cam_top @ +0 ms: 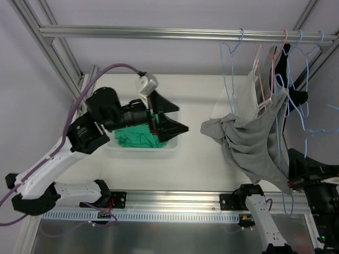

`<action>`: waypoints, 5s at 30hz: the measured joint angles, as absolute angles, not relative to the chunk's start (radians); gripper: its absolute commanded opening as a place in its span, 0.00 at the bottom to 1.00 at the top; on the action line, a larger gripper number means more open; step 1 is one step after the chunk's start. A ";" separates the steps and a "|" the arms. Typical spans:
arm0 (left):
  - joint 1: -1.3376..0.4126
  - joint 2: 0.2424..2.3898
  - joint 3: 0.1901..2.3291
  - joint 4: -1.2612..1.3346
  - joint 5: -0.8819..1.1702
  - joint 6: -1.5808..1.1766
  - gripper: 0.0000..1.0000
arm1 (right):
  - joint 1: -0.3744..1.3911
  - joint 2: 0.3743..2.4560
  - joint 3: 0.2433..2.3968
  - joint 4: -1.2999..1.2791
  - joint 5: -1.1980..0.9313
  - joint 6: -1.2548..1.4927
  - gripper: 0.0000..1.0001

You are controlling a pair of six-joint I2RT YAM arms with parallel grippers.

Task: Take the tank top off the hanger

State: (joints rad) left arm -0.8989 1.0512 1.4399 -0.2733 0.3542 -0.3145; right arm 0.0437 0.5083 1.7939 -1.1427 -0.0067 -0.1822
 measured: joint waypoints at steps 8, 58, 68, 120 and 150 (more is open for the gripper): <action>-1.147 1.477 1.887 -0.165 0.293 -0.130 0.99 | 0.107 0.508 1.961 -1.235 -0.231 -0.156 0.00; -1.135 1.137 1.376 -0.103 -0.703 -0.251 0.00 | 0.150 0.482 1.538 -1.066 -0.723 -0.356 0.00; -1.052 1.151 1.362 -0.093 -0.242 -0.334 0.00 | 0.157 0.317 1.398 -0.848 -0.551 -0.291 0.00; -1.131 0.875 1.026 -0.374 -0.451 -0.433 0.99 | 0.290 1.283 1.871 -0.854 -0.121 -0.089 0.00; -1.132 1.087 1.025 -0.368 -0.161 -0.348 0.99 | 0.367 1.283 1.688 -0.695 0.068 -0.083 1.00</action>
State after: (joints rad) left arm -1.1316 1.0874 1.0252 -0.3676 -0.1612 -0.3485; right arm 0.3672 1.2831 1.6882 -0.6949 0.0677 -0.0834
